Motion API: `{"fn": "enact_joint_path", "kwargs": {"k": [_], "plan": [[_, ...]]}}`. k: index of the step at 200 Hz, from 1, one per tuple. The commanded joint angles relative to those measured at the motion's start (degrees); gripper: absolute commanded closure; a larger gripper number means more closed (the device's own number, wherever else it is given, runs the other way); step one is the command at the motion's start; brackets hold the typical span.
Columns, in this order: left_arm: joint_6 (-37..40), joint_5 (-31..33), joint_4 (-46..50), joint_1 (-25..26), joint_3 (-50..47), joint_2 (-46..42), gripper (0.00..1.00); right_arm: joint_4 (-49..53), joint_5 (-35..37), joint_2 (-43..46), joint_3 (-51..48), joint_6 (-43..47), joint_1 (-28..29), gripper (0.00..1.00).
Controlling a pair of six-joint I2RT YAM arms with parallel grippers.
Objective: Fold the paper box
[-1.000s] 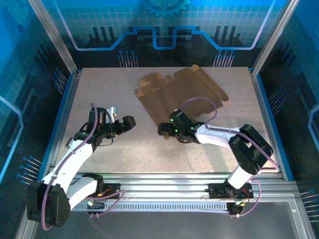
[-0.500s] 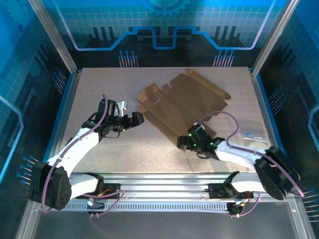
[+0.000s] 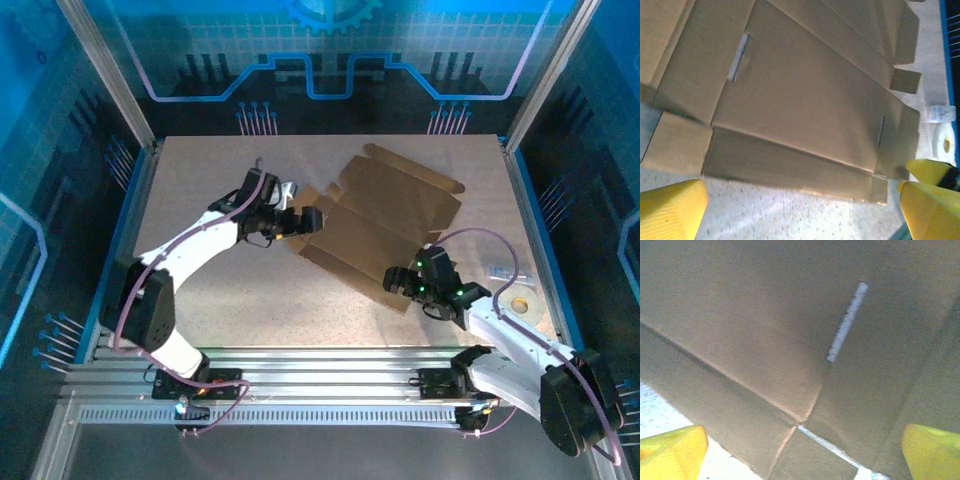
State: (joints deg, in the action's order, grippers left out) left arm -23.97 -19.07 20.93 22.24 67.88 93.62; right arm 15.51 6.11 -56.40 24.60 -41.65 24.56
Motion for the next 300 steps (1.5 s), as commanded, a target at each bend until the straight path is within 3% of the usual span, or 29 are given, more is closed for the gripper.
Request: {"fn": "enact_joint_path", "kwargs": {"k": [1,35,78,98,124,202,252,300], "plan": [[2.71,4.02,3.63,2.09,5.73,5.19,0.01,-1.36,-4.95,1.46,1.42,2.59,-0.63,0.00],[0.56,6.50,7.96,4.55,12.58,13.00,0.01,-1.74,-5.19,0.91,2.43,3.92,-0.73,0.00],[-10.29,9.40,5.41,11.10,9.25,12.58,0.01,-0.69,-9.52,-3.45,6.19,6.17,-5.79,0.00],[-17.29,9.42,0.01,12.88,4.75,10.90,0.01,-1.74,-9.64,-6.35,9.05,8.24,-8.41,0.00],[-26.20,9.71,-8.21,15.59,-1.07,9.13,0.01,-1.32,-13.73,-14.55,16.11,9.80,-14.40,0.00],[-37.98,12.49,-11.98,19.84,-0.81,11.24,0.01,-4.45,-20.04,-41.87,38.65,12.60,-22.83,0.00],[-38.11,10.14,-11.72,22.10,4.63,15.74,0.01,-1.85,-19.13,-52.20,47.42,11.37,-24.93,0.00],[-40.82,9.31,-12.37,22.75,5.47,19.07,0.01,1.43,-18.97,-56.66,50.66,10.77,-25.94,0.00]]}}
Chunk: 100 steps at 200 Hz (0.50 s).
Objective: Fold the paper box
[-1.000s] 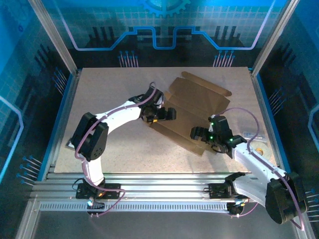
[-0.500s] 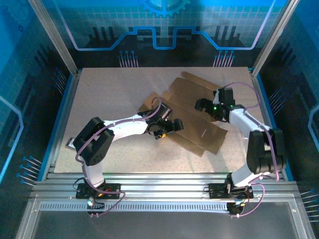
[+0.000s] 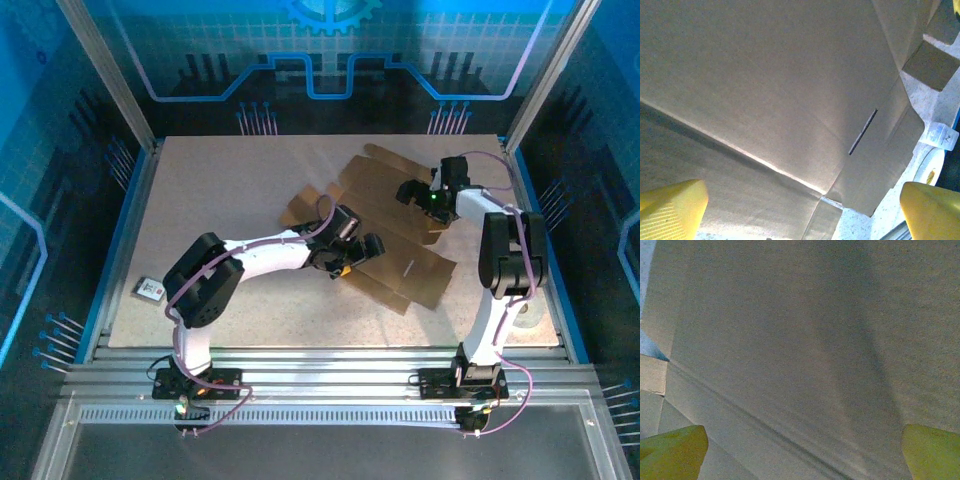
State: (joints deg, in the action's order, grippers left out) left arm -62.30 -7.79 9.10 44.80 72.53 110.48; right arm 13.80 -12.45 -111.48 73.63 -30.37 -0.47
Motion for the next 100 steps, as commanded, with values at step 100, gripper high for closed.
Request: {"fn": "enact_joint_path", "kwargs": {"k": [100], "plan": [[-2.78,-3.47,-1.18,-6.01,-7.09,-0.70,0.01,3.22,-1.52,1.24,-5.95,-0.75,1.03,0.00]]}}
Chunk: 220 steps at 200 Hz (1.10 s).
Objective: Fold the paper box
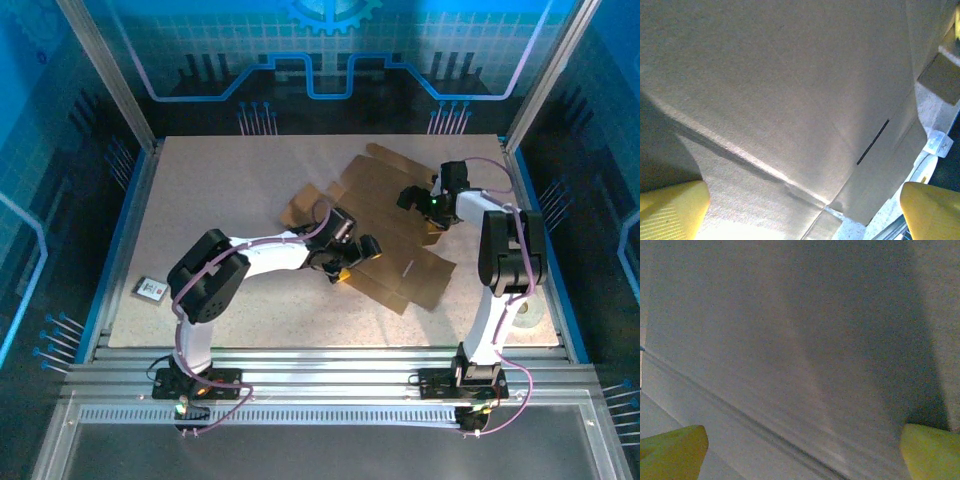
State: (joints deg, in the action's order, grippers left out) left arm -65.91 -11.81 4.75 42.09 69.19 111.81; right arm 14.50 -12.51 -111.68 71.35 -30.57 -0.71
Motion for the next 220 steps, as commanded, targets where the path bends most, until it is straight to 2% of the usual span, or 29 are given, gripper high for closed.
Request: {"fn": "enact_joint_path", "kwargs": {"k": [1,28,71,113,132,161,181,220], "plan": [[0.89,0.60,3.29,-3.36,-3.82,-2.16,0.01,2.49,-1.50,1.49,-3.81,-0.55,1.30,0.00],[3.63,1.46,6.53,-7.94,-6.14,-5.19,0.01,0.90,-2.16,3.98,-7.90,-1.97,3.69,0.00],[9.18,3.42,12.71,-16.40,-5.65,-8.30,0.01,-1.47,-1.36,9.44,-14.11,-5.45,10.51,0.00],[12.47,5.54,15.39,-21.37,1.20,-6.66,0.01,-4.14,-3.04,13.70,-17.76,-7.47,17.05,0.00],[12.40,7.04,14.09,-21.33,0.83,-9.62,0.01,-4.38,-6.37,16.84,-17.50,-5.26,17.54,0.00],[9.82,7.00,13.30,-19.43,-4.80,-17.09,0.01,-0.53,-3.53,21.40,-14.25,0.86,16.63,0.00],[8.53,6.54,11.76,-16.53,-10.34,-23.05,0.01,2.59,-4.07,24.26,-11.97,3.91,14.46,0.00],[6.59,1.81,8.22,-12.71,-17.74,-28.28,0.01,1.01,-1.12,30.84,-12.57,6.21,10.47,0.00]]}}
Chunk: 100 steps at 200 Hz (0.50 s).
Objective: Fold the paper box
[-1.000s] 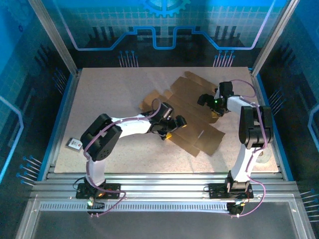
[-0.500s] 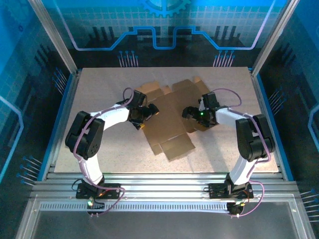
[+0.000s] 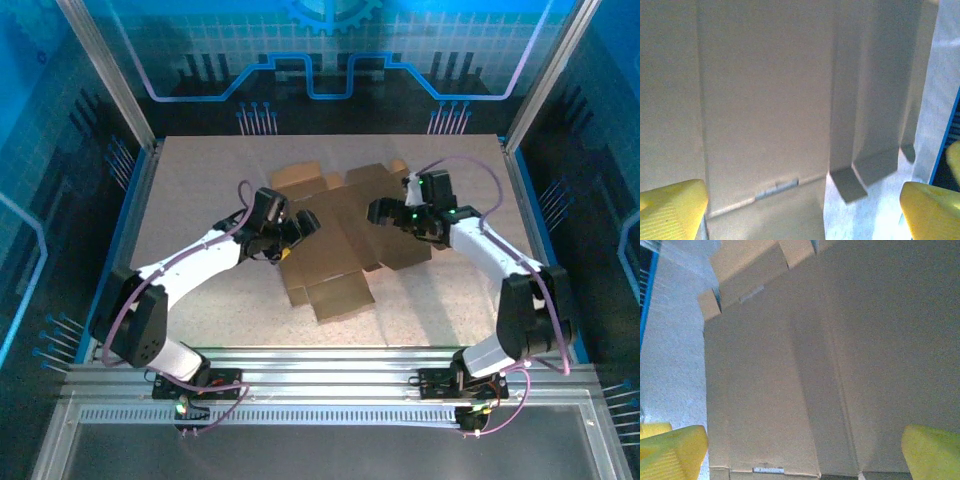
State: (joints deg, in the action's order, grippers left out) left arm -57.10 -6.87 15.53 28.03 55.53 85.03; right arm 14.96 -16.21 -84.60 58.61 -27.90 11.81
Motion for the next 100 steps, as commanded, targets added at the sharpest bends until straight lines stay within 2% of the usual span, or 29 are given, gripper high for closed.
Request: {"fn": "enact_joint_path", "kwargs": {"k": [1,18,51,100], "plan": [[-2.31,-3.23,-2.76,1.46,-4.27,-1.57,0.01,0.31,2.76,3.84,0.00,3.59,-2.10,0.00],[-3.36,-3.70,-6.80,4.31,-7.05,-2.26,0.01,-1.50,3.72,5.83,-1.57,3.70,-3.98,0.00],[-6.08,-3.57,-10.96,9.82,-8.95,0.25,0.01,1.80,-3.39,1.19,2.39,2.39,-9.32,0.00],[-6.51,-3.85,-12.37,12.99,-7.54,4.99,0.01,4.31,2.86,-10.75,6.49,2.22,-7.17,0.00]]}}
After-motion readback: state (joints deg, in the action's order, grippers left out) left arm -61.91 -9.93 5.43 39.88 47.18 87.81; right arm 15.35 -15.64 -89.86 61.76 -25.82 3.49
